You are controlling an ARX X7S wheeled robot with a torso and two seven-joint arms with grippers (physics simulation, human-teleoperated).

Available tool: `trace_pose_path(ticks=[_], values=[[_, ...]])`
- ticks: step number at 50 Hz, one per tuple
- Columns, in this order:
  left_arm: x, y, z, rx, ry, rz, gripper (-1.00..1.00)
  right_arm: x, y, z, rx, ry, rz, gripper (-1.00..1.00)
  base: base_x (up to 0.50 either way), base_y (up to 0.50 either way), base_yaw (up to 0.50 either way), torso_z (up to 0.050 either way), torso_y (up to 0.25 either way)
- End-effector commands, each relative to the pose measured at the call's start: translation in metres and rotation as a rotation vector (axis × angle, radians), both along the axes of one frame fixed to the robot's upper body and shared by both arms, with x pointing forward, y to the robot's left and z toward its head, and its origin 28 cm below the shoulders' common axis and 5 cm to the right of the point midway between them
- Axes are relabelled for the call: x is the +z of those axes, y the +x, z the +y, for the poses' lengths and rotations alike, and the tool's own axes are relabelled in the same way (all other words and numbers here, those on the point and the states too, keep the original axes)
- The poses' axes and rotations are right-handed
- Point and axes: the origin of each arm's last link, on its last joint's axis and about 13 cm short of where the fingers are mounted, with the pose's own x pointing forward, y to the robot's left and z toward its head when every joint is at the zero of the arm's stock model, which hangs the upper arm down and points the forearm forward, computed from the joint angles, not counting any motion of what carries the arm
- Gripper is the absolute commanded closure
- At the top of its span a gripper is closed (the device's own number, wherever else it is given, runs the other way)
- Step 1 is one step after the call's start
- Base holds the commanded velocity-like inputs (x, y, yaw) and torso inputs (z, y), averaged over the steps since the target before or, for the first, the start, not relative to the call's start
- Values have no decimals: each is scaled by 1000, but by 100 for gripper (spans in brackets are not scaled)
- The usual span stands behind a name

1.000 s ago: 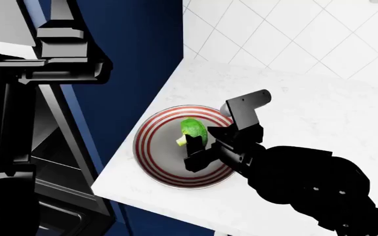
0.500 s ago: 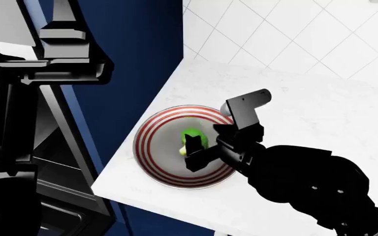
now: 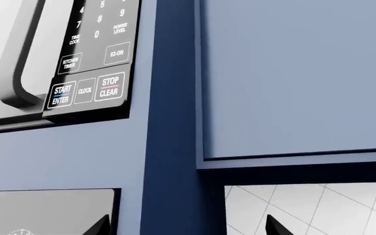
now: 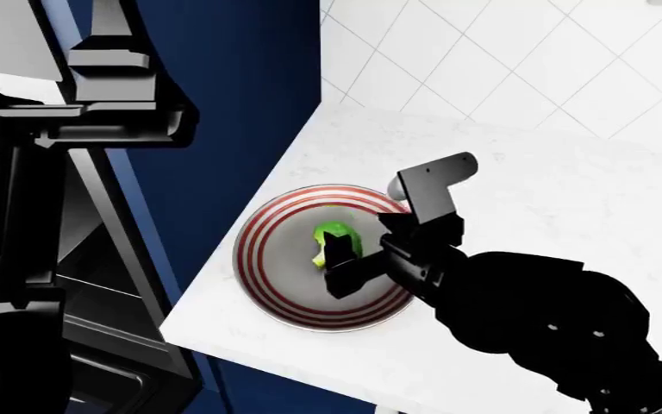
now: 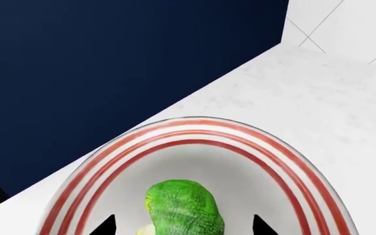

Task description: Pick the broccoli from the top rack in the oven and place it on the plate on the counter.

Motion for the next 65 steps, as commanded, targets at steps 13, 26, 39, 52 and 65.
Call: trace_pose_path(ticks=[13,26,39,52,65], values=[[1,-1,-1,1,4,-3,-100,41,-7,-1,7,48,-112,-100,0,0,0,0,0],[4,-2,0,7,14,-10,-100,93,-15,-12,-39,78,-302,-100,0,0,0,0,0],[7,-2,1,14,20,-17,-100,139,-43,-25,-66,65,-502,-100,0,0,0,0,0],[9,-3,4,26,20,-27,-100,152,-67,-46,-170,70,-653,-100,0,0,0,0,0],[10,-5,7,39,23,-37,-100,138,-104,-55,-272,63,-765,-100,0,0,0,0,0]])
